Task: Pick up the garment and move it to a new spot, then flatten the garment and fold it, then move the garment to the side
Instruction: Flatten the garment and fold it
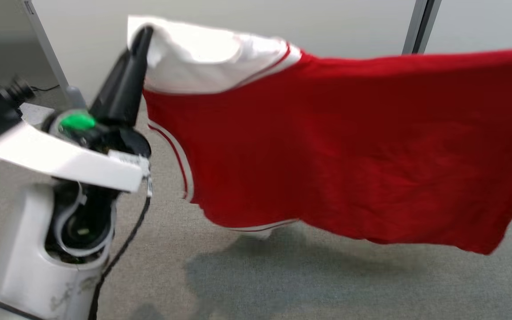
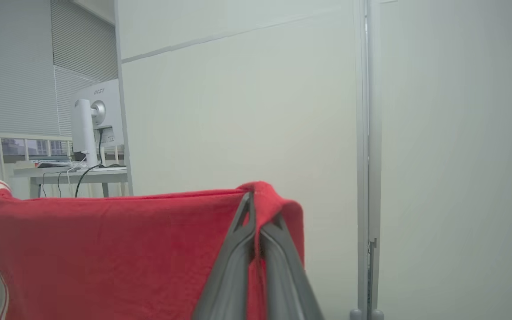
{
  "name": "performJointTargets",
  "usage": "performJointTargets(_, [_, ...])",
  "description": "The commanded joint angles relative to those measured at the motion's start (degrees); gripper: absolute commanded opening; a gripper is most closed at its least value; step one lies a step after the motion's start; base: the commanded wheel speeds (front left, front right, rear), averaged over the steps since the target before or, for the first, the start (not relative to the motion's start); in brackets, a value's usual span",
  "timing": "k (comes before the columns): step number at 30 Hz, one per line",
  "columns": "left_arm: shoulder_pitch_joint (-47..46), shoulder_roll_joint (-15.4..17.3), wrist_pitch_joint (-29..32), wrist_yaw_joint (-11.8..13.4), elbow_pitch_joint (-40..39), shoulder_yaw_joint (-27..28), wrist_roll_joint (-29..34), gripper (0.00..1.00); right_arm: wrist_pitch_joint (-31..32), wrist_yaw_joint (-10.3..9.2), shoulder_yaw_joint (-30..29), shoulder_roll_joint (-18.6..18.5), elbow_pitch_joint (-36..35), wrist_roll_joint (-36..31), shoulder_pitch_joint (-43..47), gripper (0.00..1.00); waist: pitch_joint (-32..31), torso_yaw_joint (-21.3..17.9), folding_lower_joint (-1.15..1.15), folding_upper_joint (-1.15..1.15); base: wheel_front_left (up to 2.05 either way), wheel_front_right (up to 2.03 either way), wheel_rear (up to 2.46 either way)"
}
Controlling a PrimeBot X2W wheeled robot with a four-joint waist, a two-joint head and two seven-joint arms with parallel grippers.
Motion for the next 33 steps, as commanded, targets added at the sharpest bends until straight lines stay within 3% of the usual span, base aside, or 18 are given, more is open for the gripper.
performJointTargets(1, [-4.8, 1.2, 1.6, 1.8, -3.5, 2.8, -1.6, 0.0, 1.2, 0.19, -0.6, -3.6, -2.4, 0.9, -2.2, 0.0, -0.4, 0.0, 0.0, 0.0, 0.0, 0.0, 0.0])
performJointTargets(7, [-11.8, -0.4, 9.2, 11.1, -12.6, 4.5, -7.5, 0.0, 7.0, 0.19, -7.1, -7.7, -7.2, 4.9, -6.2, 0.0, -0.8, 0.0, 0.0, 0.0, 0.0, 0.0, 0.0])
performJointTargets(11, [-13.1, 0.3, 15.1, 18.1, -12.6, 4.0, -9.6, 0.0, 14.9, 0.19, -8.0, -8.2, -6.8, 7.1, -5.8, 0.0, 0.5, 0.2, 0.0, 0.0, 0.0, 0.0, 0.0])
performJointTargets(15, [-13.1, 1.6, 17.4, 19.4, -7.9, 2.4, -9.0, 0.0, 20.7, 0.19, -3.7, -5.7, -4.0, 8.1, -7.6, 0.0, 2.8, 0.5, 0.0, 0.0, 0.0, 0.0, 0.0])
performJointTargets(16, [-13.8, 2.0, 16.9, 18.8, -5.3, 2.2, -8.1, 0.0, 22.1, 0.19, -1.8, -4.8, -2.0, 7.1, -9.5, 0.0, 3.9, 0.7, 0.0, 0.0, 0.0, 0.0, 0.0])
performJointTargets(19, [-23.2, 1.6, 11.4, 12.4, 12.3, 0.1, -2.8, 0.0, 24.7, 0.19, 8.2, 1.8, 11.0, -1.7, -25.3, 0.0, 7.5, 1.7, 0.0, 0.0, 0.0, 0.0, 0.0])
performJointTargets(21, [-30.7, 0.4, 5.7, 7.7, 23.2, -0.6, 0.4, 0.0, 19.7, 0.19, 12.3, 6.6, 21.2, -10.0, -36.8, 0.0, 7.8, 2.1, 0.0, 0.0, 0.0, 0.0, 0.0])
performJointTargets(24, [-42.0, -1.3, -3.0, 1.5, 36.7, -1.9, 5.0, 0.0, 7.5, 0.19, 14.7, 12.6, 35.9, -19.7, -51.7, 0.0, 8.4, 3.2, 0.0, 0.0, 0.0, 0.0, 0.0])
performJointTargets(26, [-48.1, -2.7, -8.1, -0.8, 43.2, -1.9, 6.3, 0.0, 1.5, 0.19, 16.1, 14.6, 43.5, -24.0, -58.8, 0.0, 10.0, 4.0, 0.0, 0.0, 0.0, 0.0, 0.0])
performJointTargets(28, [-51.6, -4.0, -10.5, -2.5, 48.1, -2.4, 6.4, 0.0, -0.8, 0.19, 19.8, 15.4, 49.4, -26.6, -62.7, 0.0, 11.9, 4.7, 0.0, 0.0, 0.0, 0.0, 0.0])
performJointTargets(33, [-48.4, -5.9, -11.9, -4.4, 54.8, -6.4, 5.2, 0.0, -3.4, 0.19, 29.1, 15.3, 57.7, -26.4, -61.8, 0.0, 17.8, 5.0, 0.0, 0.0, 0.0, 0.0, 0.0])
